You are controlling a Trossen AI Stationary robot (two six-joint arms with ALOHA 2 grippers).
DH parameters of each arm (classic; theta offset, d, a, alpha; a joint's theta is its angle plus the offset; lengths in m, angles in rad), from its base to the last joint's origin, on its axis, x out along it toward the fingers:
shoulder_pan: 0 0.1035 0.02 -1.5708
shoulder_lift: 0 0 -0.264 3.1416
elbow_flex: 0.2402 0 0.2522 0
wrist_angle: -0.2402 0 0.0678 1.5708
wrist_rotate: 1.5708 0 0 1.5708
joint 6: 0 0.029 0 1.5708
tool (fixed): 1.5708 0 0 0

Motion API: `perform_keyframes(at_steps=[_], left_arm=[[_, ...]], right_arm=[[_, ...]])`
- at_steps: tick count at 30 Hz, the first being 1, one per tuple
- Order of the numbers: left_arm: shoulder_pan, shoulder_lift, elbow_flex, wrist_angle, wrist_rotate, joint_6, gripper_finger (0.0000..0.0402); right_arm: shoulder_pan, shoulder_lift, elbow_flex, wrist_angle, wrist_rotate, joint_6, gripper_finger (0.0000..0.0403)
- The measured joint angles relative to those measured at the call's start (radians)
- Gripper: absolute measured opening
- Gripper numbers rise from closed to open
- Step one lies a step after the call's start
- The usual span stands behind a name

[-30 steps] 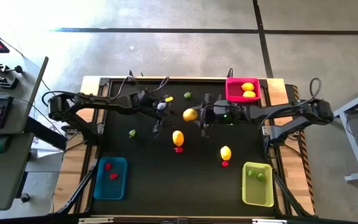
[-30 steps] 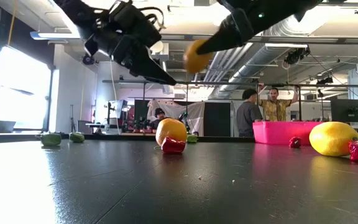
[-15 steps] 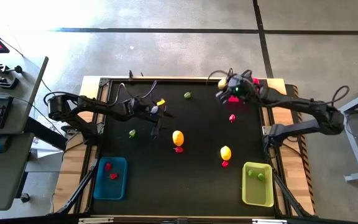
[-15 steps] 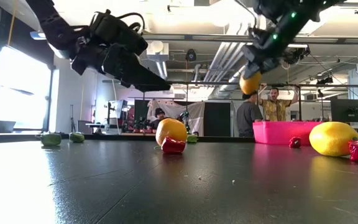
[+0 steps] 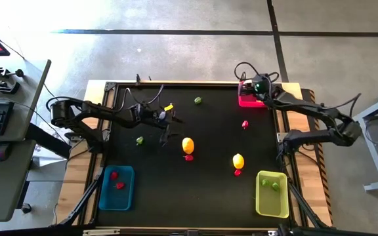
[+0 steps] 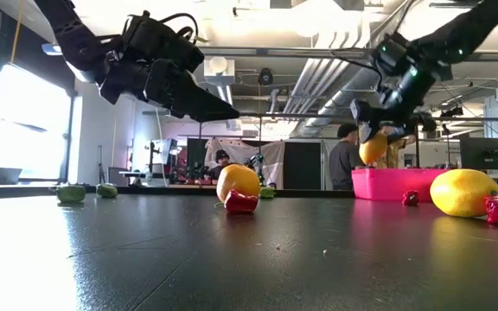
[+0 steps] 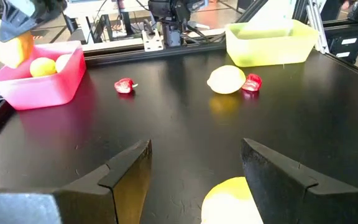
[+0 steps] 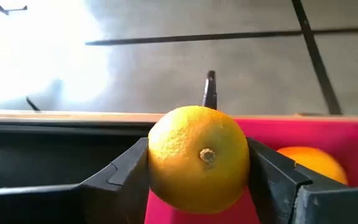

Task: Sort produce into baskets
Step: Put the lemon into the pink bin

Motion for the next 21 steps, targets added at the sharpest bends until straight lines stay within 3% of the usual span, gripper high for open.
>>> perform_keyframes(at_steps=[4,21], left_arm=[[0.000,0.000,0.000,0.004,0.000,0.000,0.0232],[0.000,0.000,0.000,0.014,0.000,-0.002,0.0232]], right_arm=[[-0.034,0.028,-0.037,0.085,-0.023,0.030,0.0200],[-0.088,0.217,-0.038,0.140,-0.106,0.071,0.0201]])
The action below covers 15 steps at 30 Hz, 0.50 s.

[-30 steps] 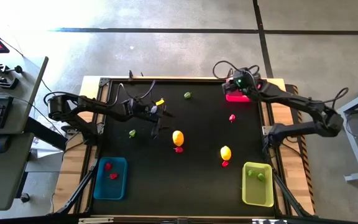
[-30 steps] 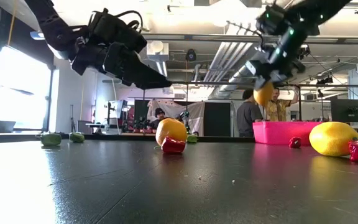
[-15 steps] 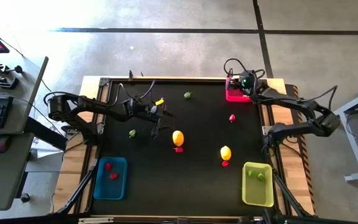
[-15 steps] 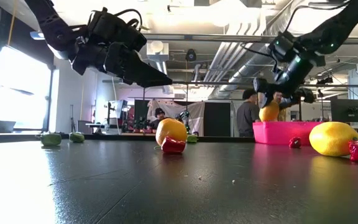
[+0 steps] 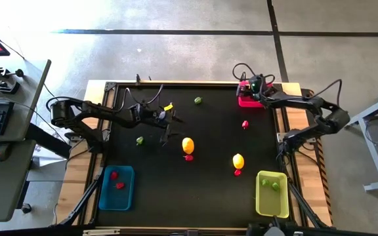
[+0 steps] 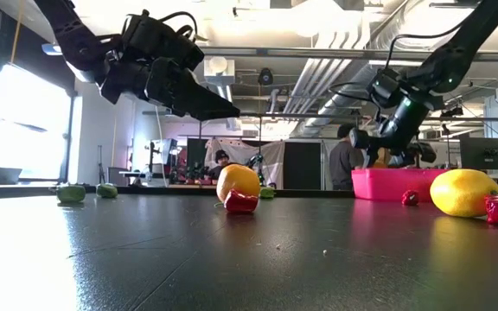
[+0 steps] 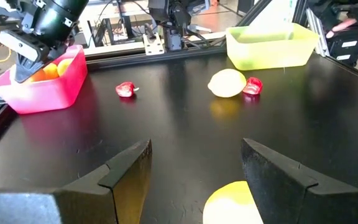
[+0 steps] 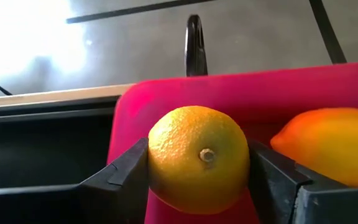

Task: Sort produce into baskets
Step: Put the lemon into the pink bin

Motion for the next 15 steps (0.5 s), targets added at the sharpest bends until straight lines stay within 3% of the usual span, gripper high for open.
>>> perform_keyframes(at_steps=[15], left_arm=[[0.000,0.000,0.000,-0.001,0.000,-0.016,0.0232]], right_arm=[[0.000,0.013,0.004,-0.007,0.018,-0.023,0.0273]])
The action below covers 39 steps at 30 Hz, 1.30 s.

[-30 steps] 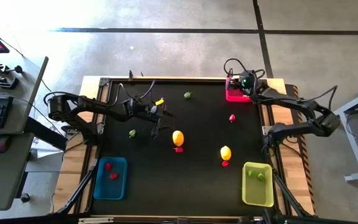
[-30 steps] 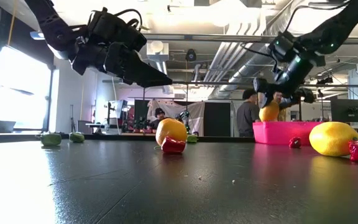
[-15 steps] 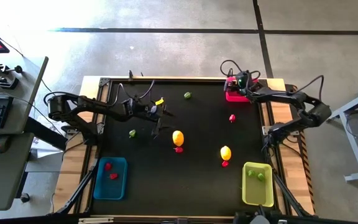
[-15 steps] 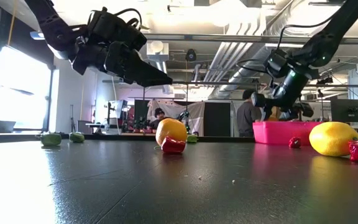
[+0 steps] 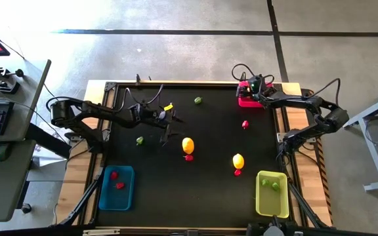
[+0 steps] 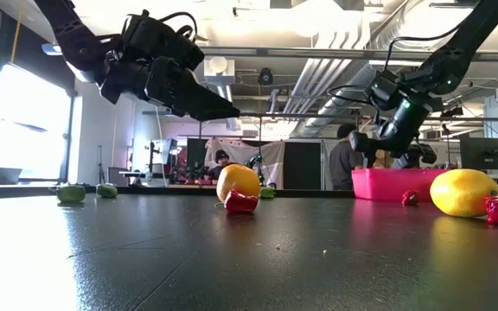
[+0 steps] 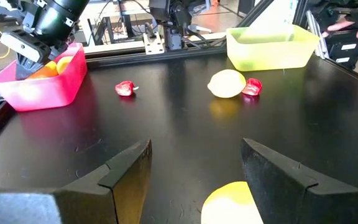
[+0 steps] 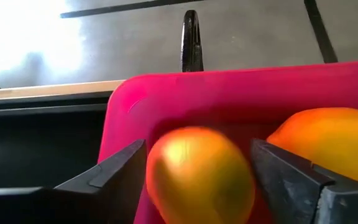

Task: Sort produce into baskets
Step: Put the lemon into the pink bin, then put the red chilli pepper into the blue bin

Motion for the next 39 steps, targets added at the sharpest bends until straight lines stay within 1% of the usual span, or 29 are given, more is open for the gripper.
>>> perform_keyframes(at_steps=[5,8,11,14,17,19,24,25,26,30,33,35,39], left_arm=[[0.000,0.000,0.000,-0.001,0.000,0.000,0.0232],[0.000,0.000,0.000,-0.001,0.000,0.000,0.0232],[0.000,0.000,0.000,-0.001,0.000,0.000,0.0232],[0.000,0.000,0.000,-0.001,0.000,0.000,0.0232],[0.000,0.000,0.000,-0.001,0.000,0.001,0.0232],[0.000,0.000,0.000,-0.002,0.000,0.001,0.0232],[0.000,0.000,0.000,-0.004,0.000,0.001,0.0232],[0.000,0.000,0.000,-0.006,0.000,0.001,0.0232],[0.000,0.000,0.000,-0.009,0.000,0.001,0.0232],[0.000,0.000,0.000,-0.021,-0.008,0.023,0.0232],[0.000,-0.001,0.000,-0.024,-0.021,0.031,0.0232],[0.000,0.000,0.000,-0.024,-0.029,0.037,0.0232],[0.000,0.000,0.000,-0.024,-0.032,0.036,0.0232]], right_arm=[[0.000,0.000,0.038,-0.041,0.072,-0.026,0.0274],[0.000,0.000,0.078,-0.075,0.084,-0.068,0.0274],[0.001,0.000,0.141,-0.176,0.079,-0.125,0.0272],[0.010,0.000,0.215,-0.337,0.075,-0.180,0.0250],[0.016,0.000,0.256,-0.443,0.074,-0.218,0.0202],[0.015,0.000,0.260,-0.456,0.061,-0.243,0.0157],[-0.011,0.013,0.242,-0.456,-0.054,-0.296,0.0028],[-0.013,0.016,0.240,-0.458,-0.071,-0.313,0.0014],[-0.014,0.017,0.240,-0.461,-0.083,-0.334,0.0010],[0.005,-0.022,0.239,-0.486,-0.100,-0.415,0.0019],[0.046,-0.097,0.239,-0.506,-0.101,-0.439,0.0004],[0.093,-0.152,0.239,-0.528,-0.100,-0.425,0.0005],[0.239,-0.220,0.239,-0.608,-0.101,-0.371,0.0001]])
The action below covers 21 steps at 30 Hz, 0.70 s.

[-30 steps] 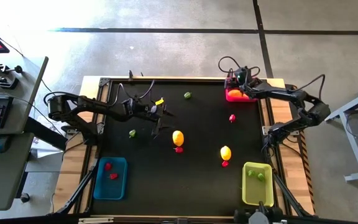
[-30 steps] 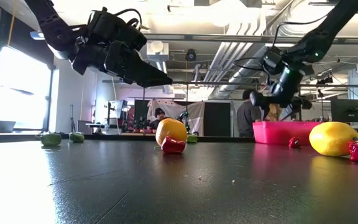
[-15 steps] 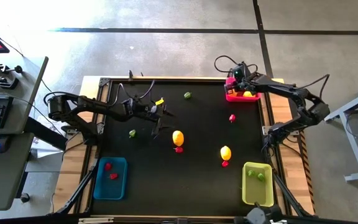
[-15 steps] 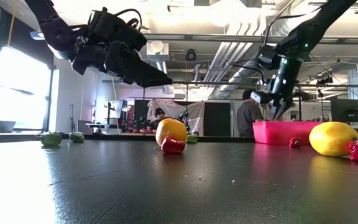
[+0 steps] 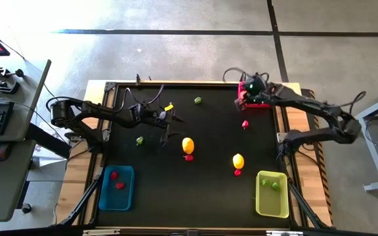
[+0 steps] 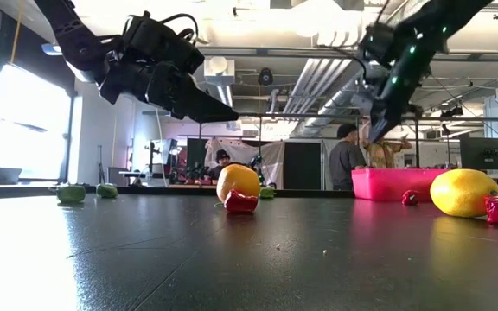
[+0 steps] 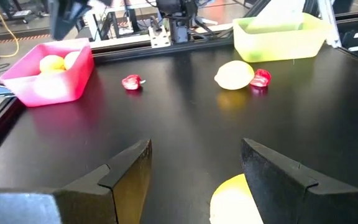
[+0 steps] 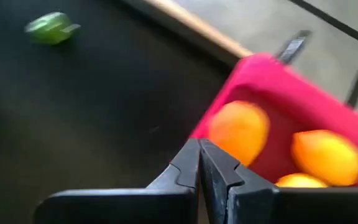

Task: Sort produce into baskets
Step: Put the red chilli pepper into the blue bin

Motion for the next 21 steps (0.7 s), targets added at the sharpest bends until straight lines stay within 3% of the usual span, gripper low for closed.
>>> perform_keyframes(at_steps=[4,7,11,21], left_arm=[[-0.003,0.000,-0.008,0.035,0.051,-0.018,0.0230],[-0.014,0.000,-0.058,0.132,0.056,-0.023,0.0225],[-0.023,0.000,-0.122,0.276,0.047,-0.055,0.0217],[-0.041,0.000,-0.161,0.286,0.032,-0.079,0.0213]], right_arm=[[0.169,-0.020,0.000,-0.079,0.041,0.105,0.0001],[0.297,-0.020,0.000,-0.119,0.104,0.187,0.0000],[0.448,-0.020,0.000,-0.127,0.113,0.293,0.0000],[0.798,-0.020,0.000,-0.153,-0.023,0.598,0.0001]])
